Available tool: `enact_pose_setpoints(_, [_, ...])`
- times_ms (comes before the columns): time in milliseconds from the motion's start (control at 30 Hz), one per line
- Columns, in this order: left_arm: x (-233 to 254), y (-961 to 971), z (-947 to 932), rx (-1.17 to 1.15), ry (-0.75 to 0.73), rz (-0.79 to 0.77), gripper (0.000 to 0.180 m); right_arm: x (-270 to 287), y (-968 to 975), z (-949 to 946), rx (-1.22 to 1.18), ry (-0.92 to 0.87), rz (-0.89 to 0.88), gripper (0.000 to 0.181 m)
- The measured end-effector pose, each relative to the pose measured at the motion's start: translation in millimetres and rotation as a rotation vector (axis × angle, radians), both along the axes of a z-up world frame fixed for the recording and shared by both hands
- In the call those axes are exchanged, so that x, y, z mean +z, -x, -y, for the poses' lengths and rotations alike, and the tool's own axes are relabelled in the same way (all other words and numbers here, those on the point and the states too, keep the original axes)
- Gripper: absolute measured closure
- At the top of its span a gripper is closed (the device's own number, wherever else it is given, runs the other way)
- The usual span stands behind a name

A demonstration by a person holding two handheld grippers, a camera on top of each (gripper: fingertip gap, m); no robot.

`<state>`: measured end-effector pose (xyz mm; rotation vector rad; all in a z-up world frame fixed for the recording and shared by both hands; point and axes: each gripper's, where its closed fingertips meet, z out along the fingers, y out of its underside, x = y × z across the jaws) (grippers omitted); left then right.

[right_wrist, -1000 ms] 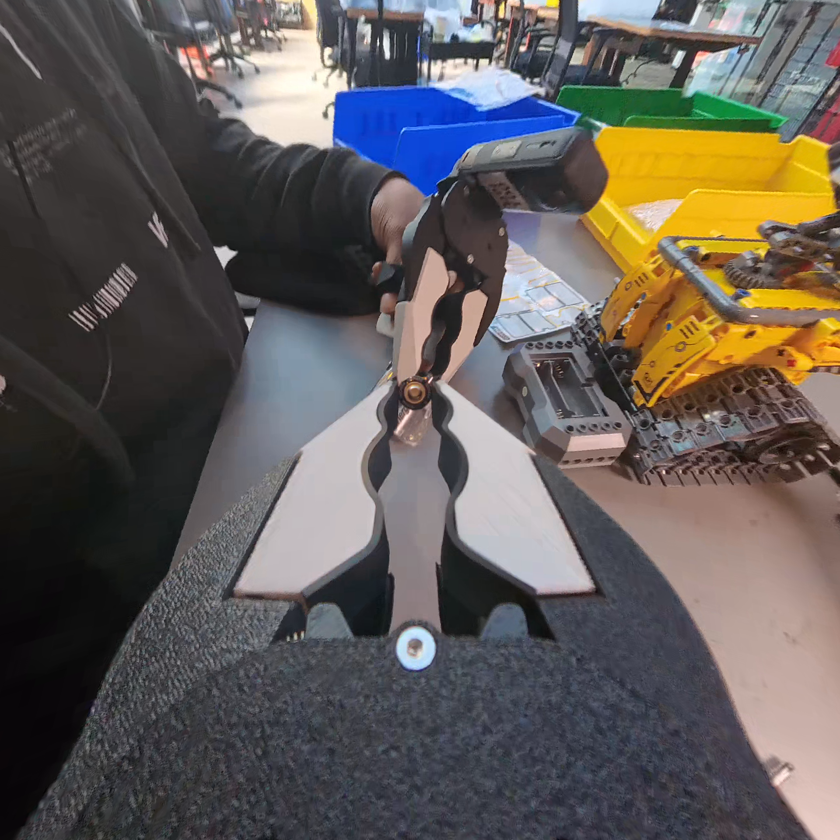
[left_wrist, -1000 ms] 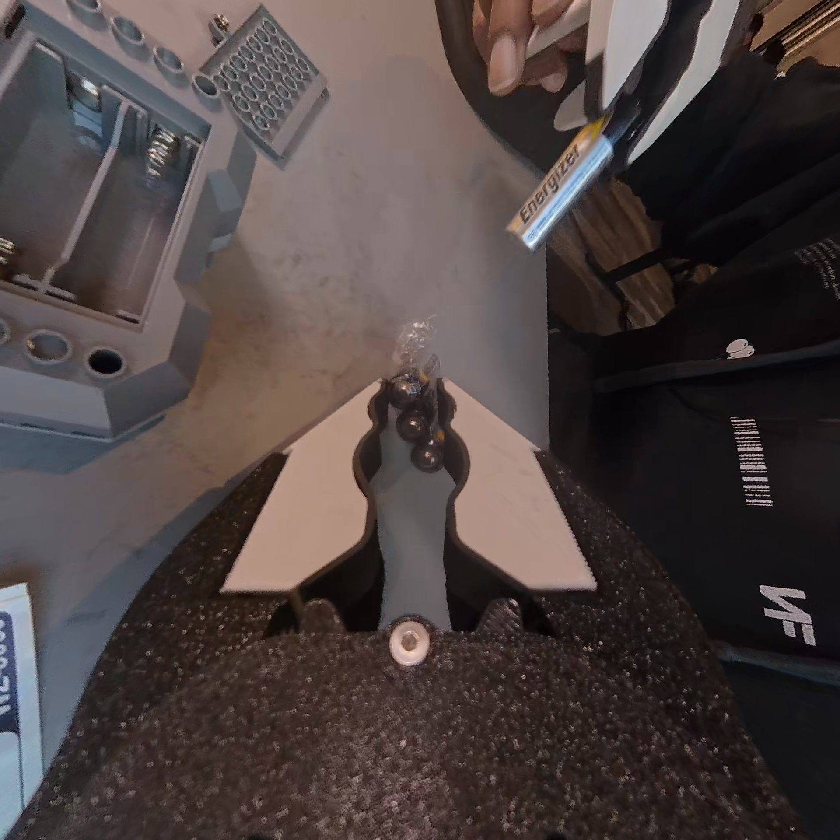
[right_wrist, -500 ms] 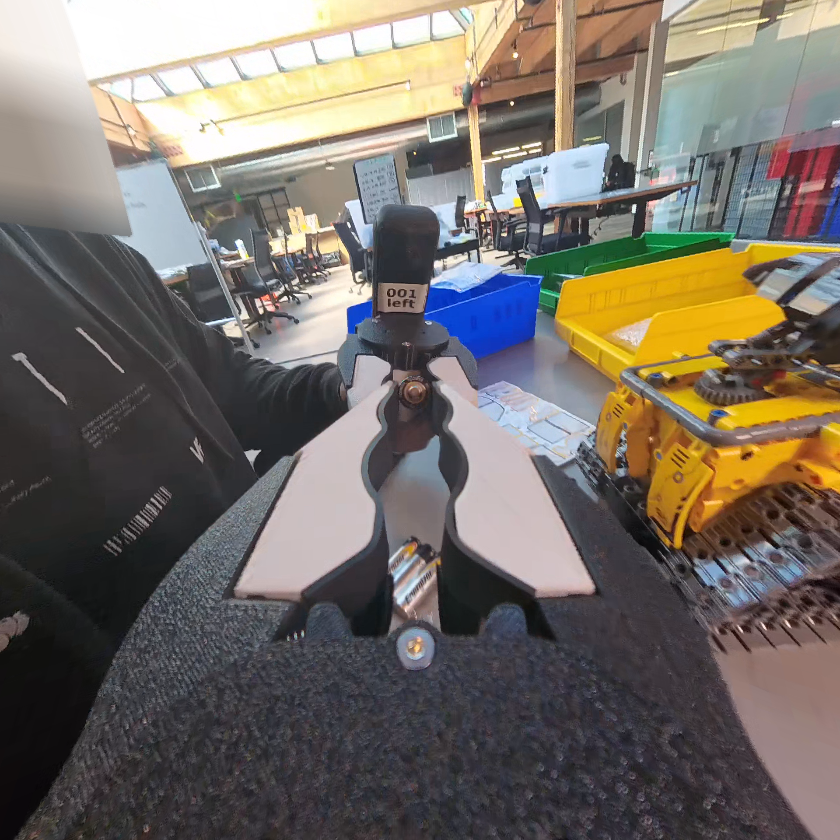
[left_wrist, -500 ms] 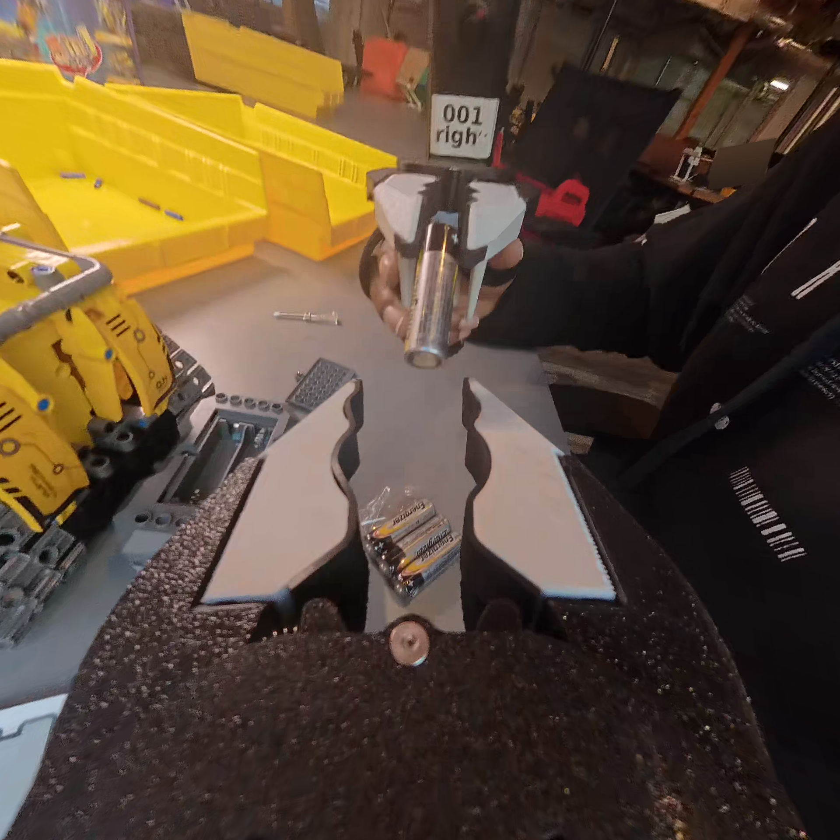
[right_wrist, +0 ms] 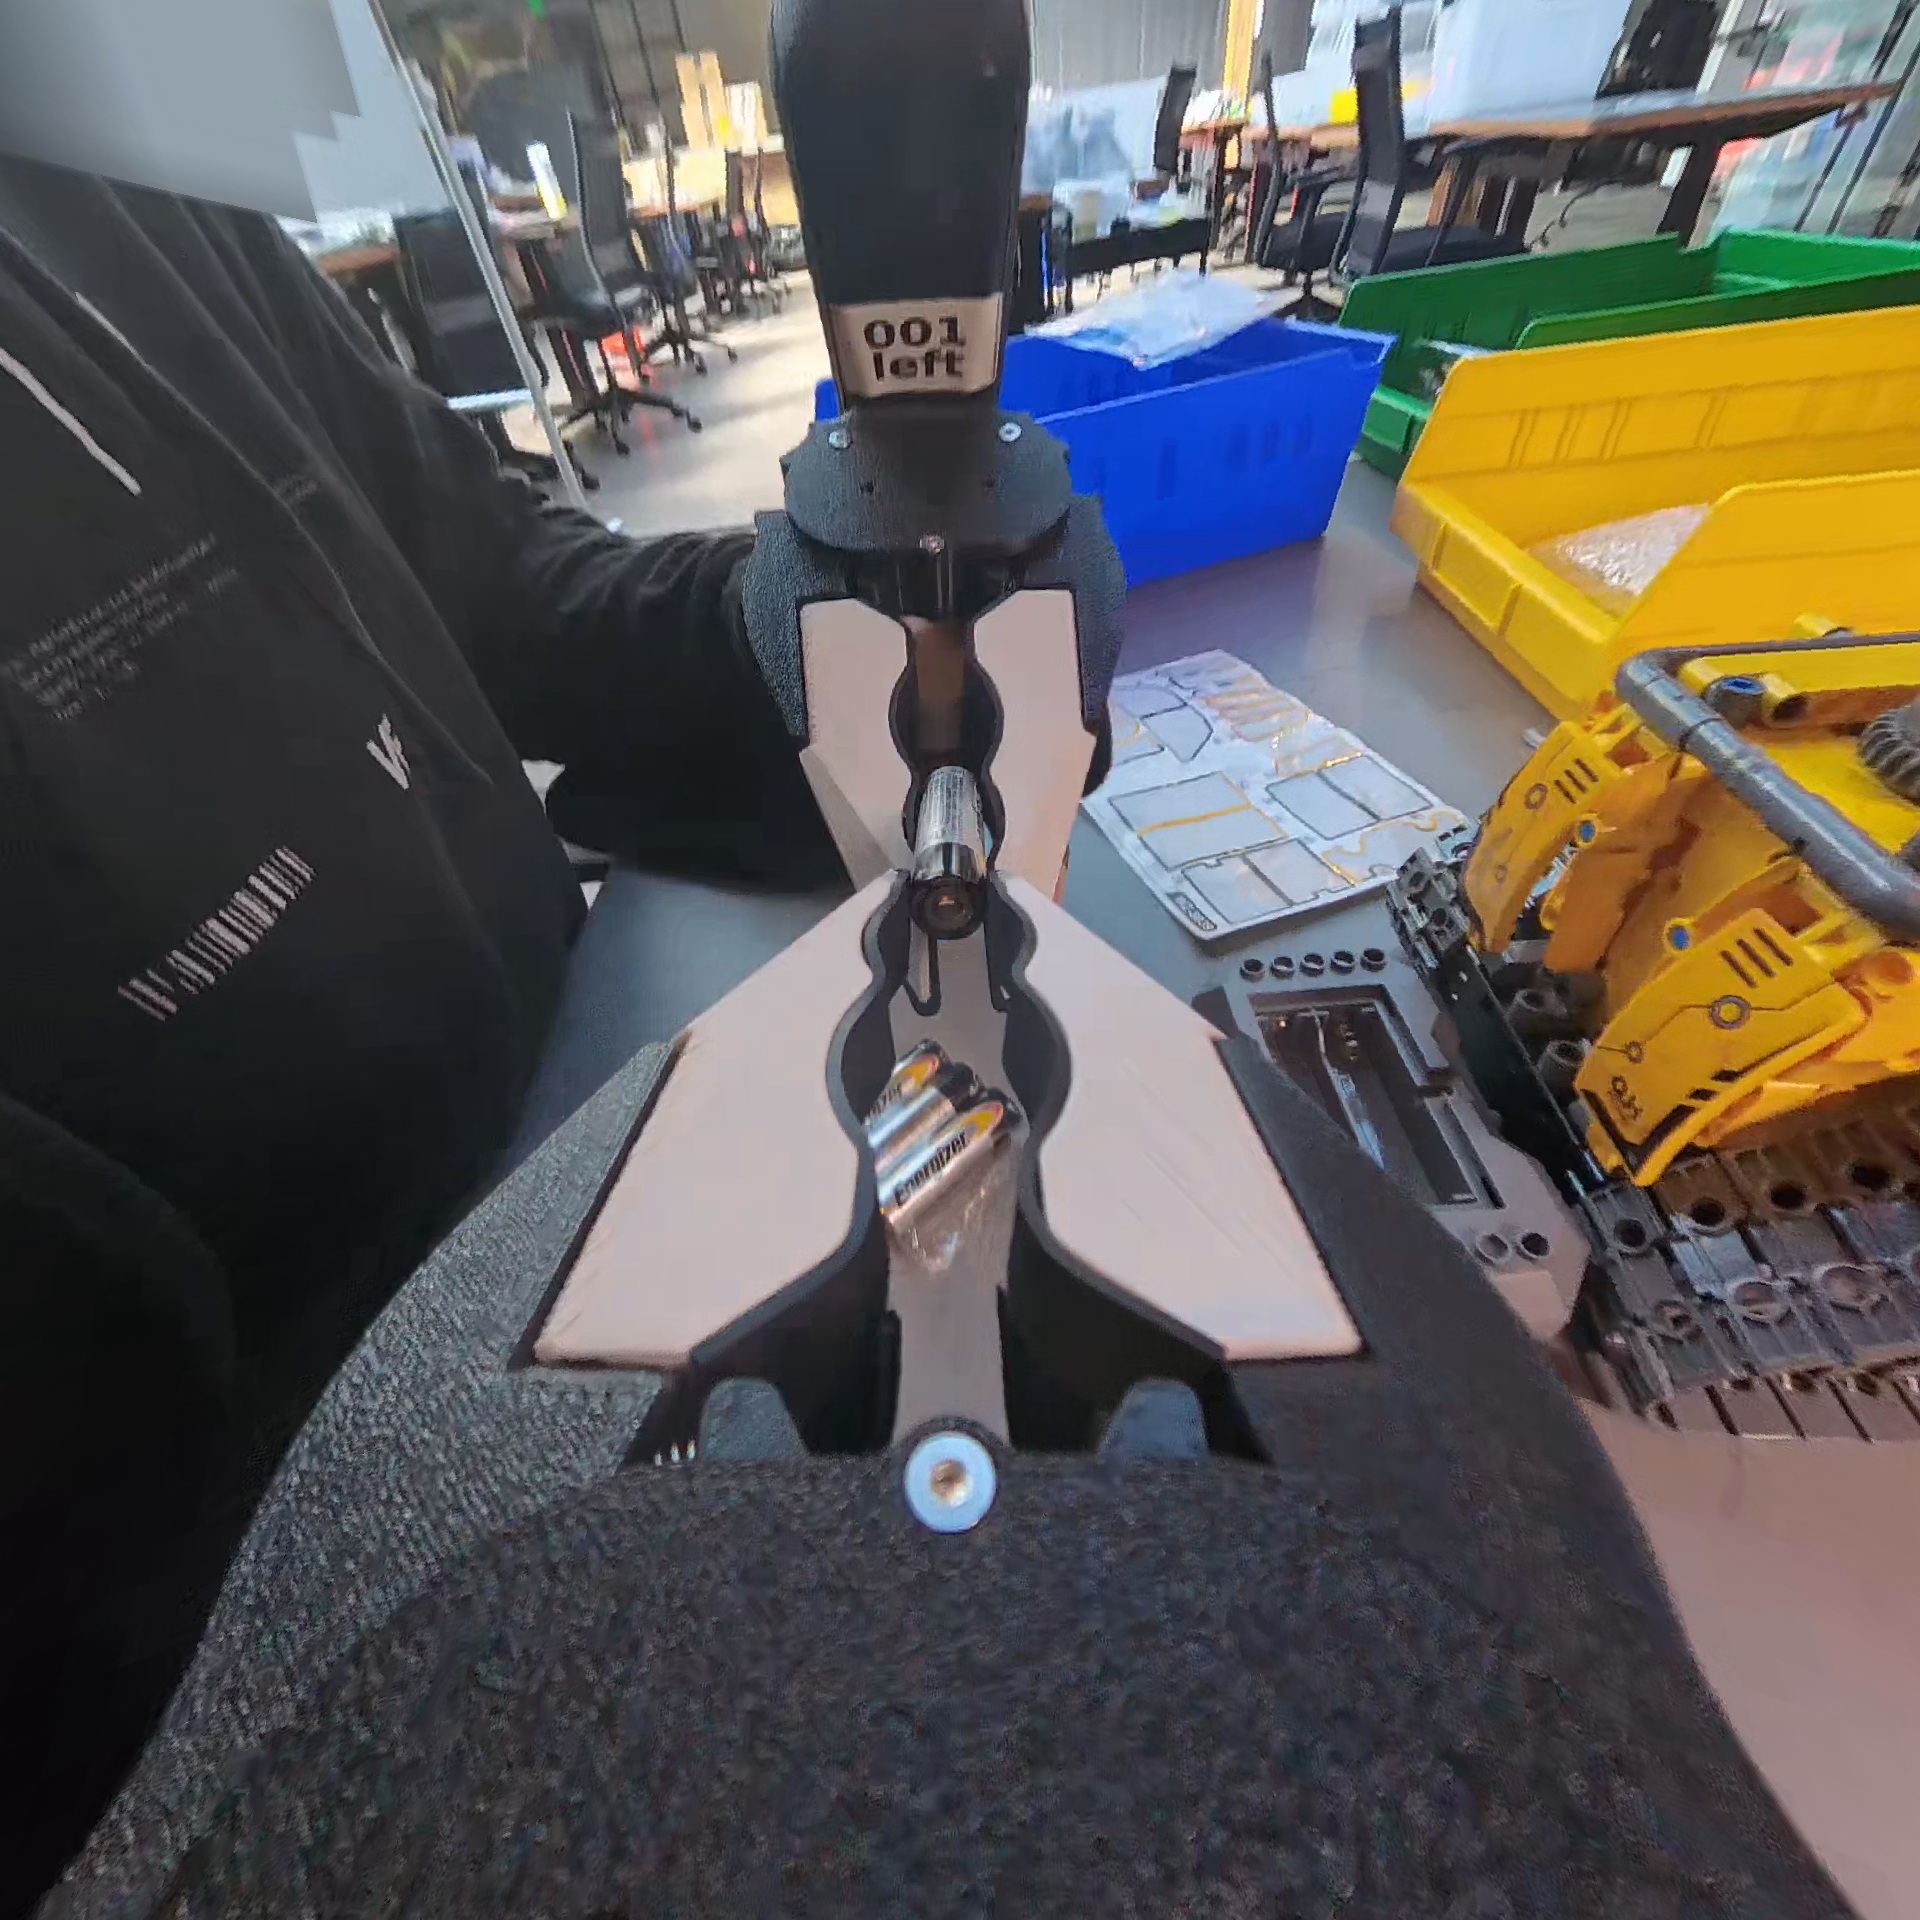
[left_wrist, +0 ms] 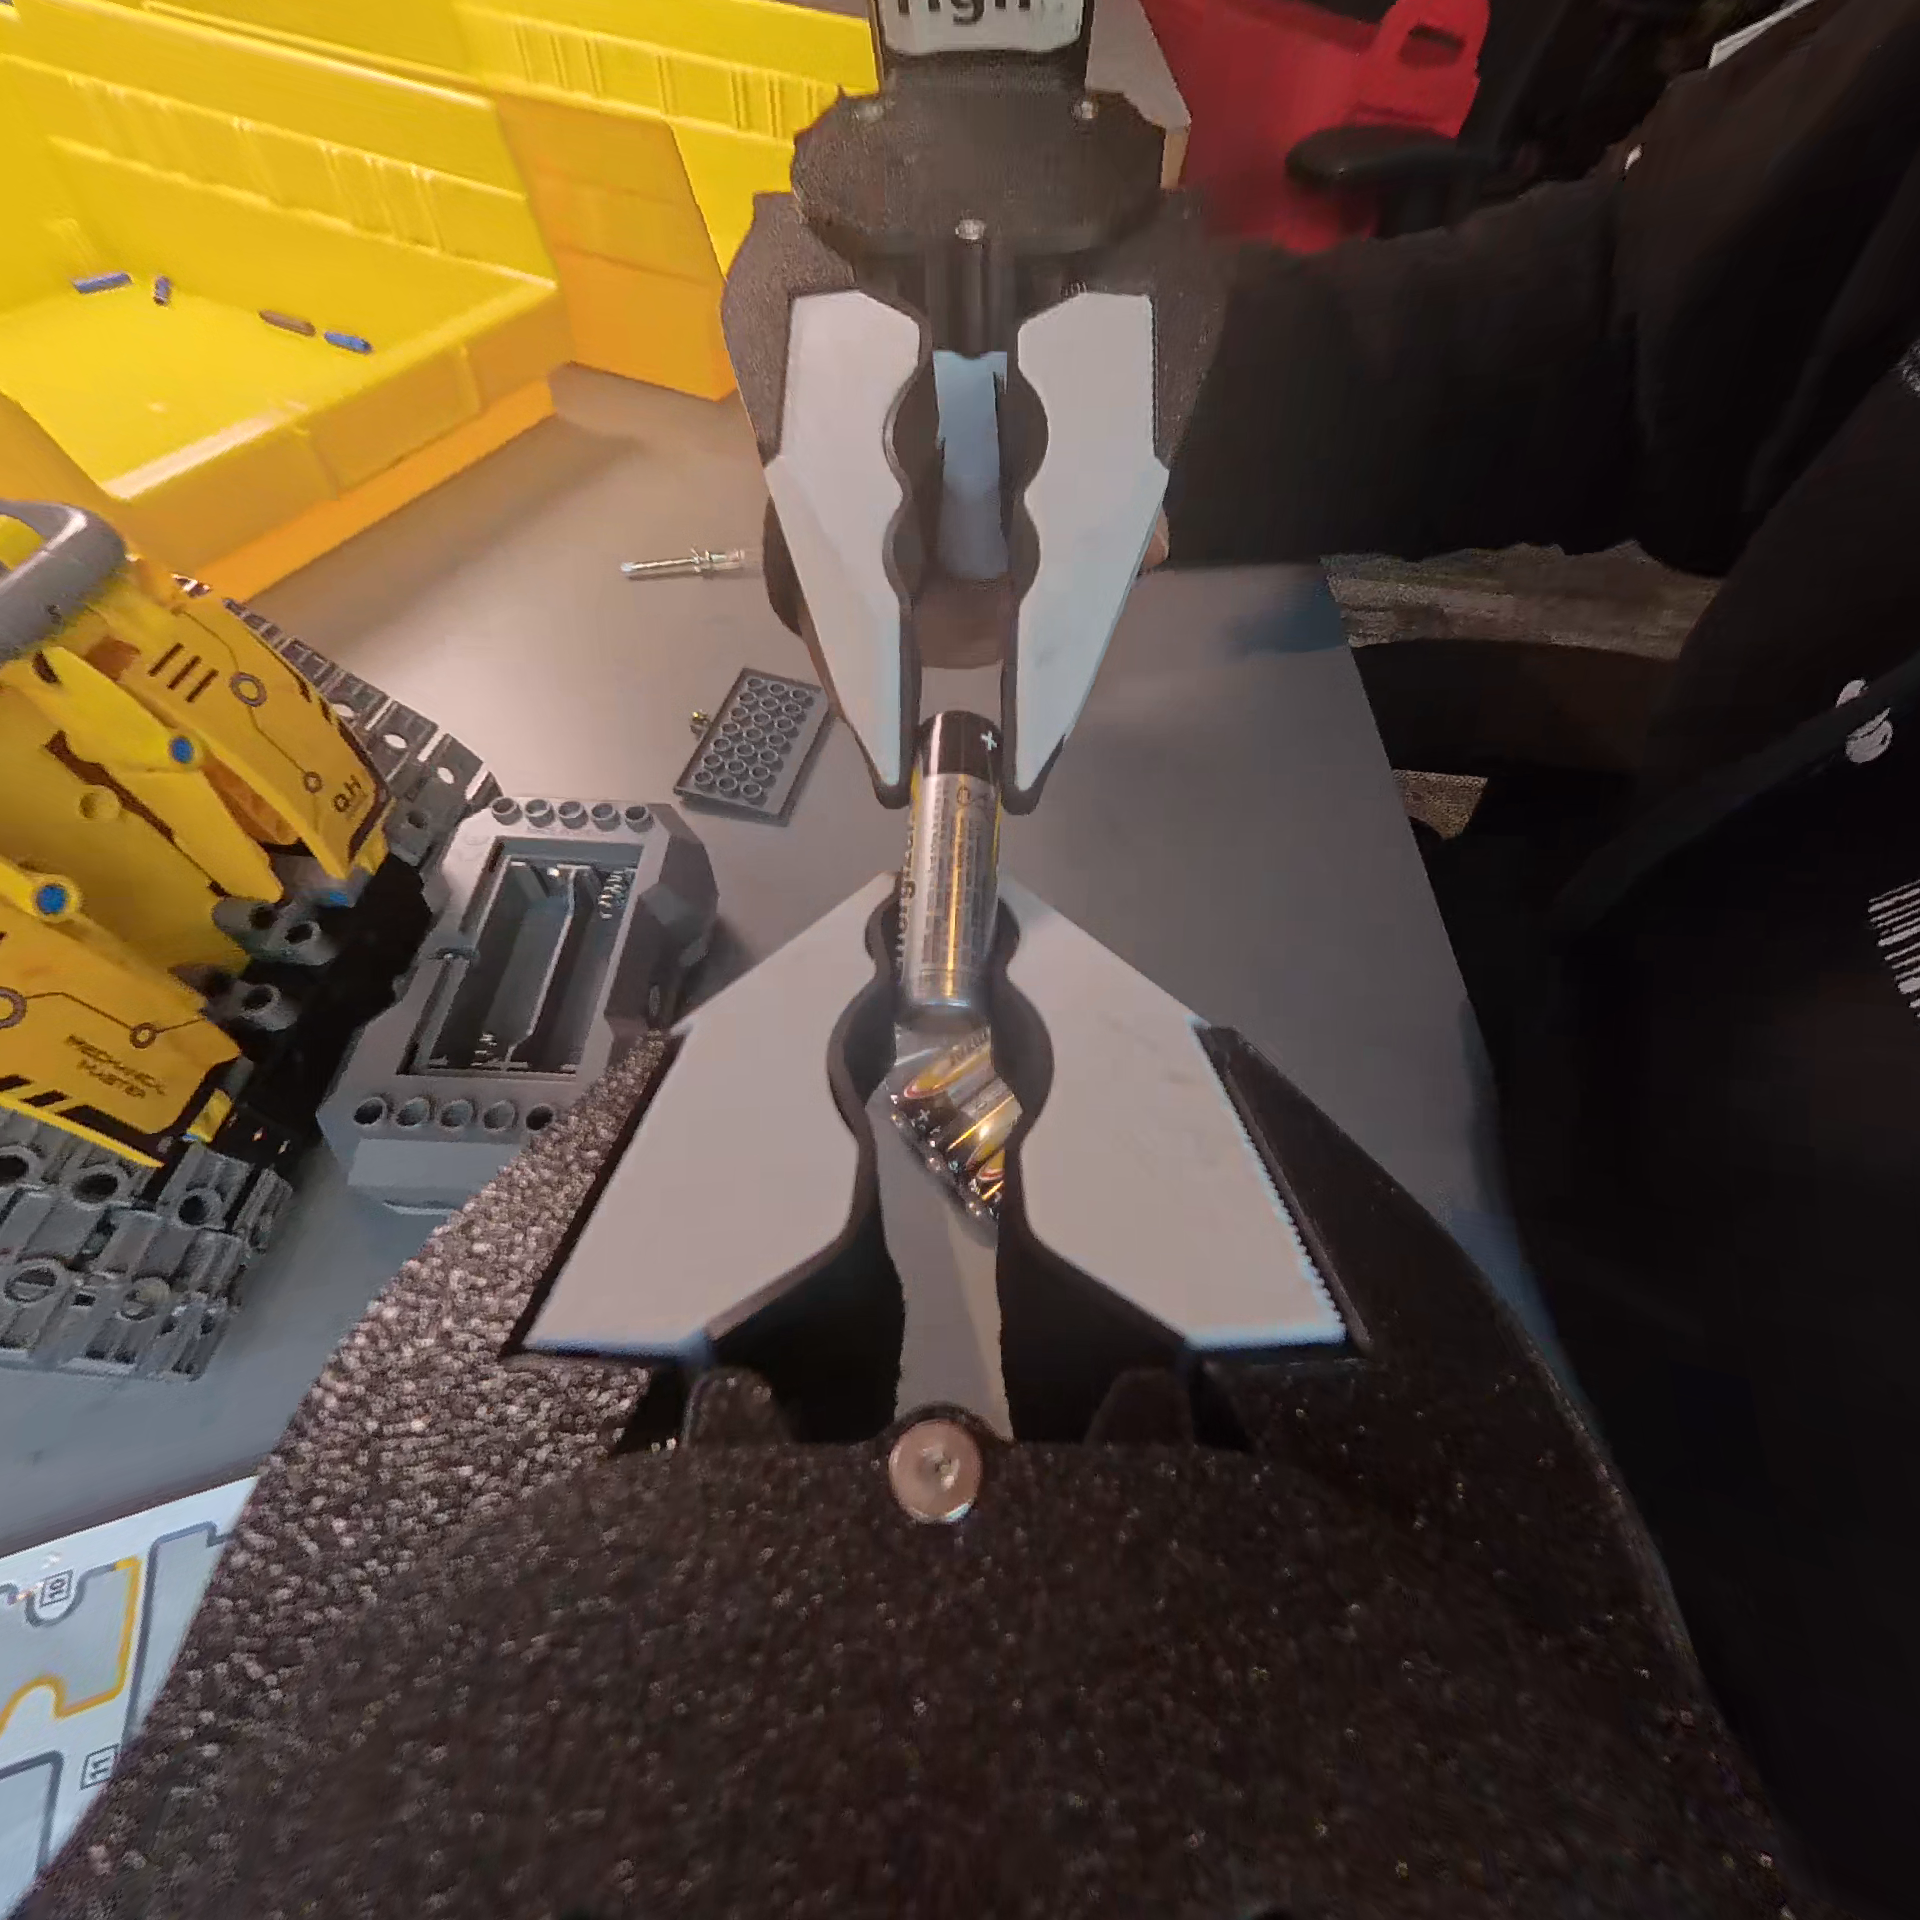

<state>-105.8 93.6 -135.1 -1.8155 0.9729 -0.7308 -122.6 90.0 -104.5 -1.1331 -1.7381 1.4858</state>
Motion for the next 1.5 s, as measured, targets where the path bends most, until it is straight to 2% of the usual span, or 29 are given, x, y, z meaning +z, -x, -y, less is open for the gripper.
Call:
enact_pose_setpoints(167, [-8,-1,-1,0.001,0.005,-0.033,0.170,-11,-3,-2,0.051,-0.136,0.079,0.167])
enact_pose_setpoints(567, [-18,4,9,-0.033,0.021,-0.070,0.170,-26,2,5,0.089,-0.272,0.152,0.166])
enact_pose_setpoints(967, [-16,8,1,0.007,0.022,-0.033,0.168,-24,5,0,0.024,-0.224,0.115,0.167])
enact_pose_setpoints(1167, [0,54,-32,0.259,-0.018,0.043,0.144,-18,0,-37,-0.091,-0.259,0.132,0.167])
enact_pose_setpoints(1267, [-9,73,-45,0.358,0.012,0.026,0.126,-20,-5,-54,-0.137,-0.277,0.156,0.167])
enact_pose_setpoints(1500, [-49,68,-53,0.333,0.141,-0.116,0.103,-33,-9,-67,-0.170,-0.294,0.194,0.167])
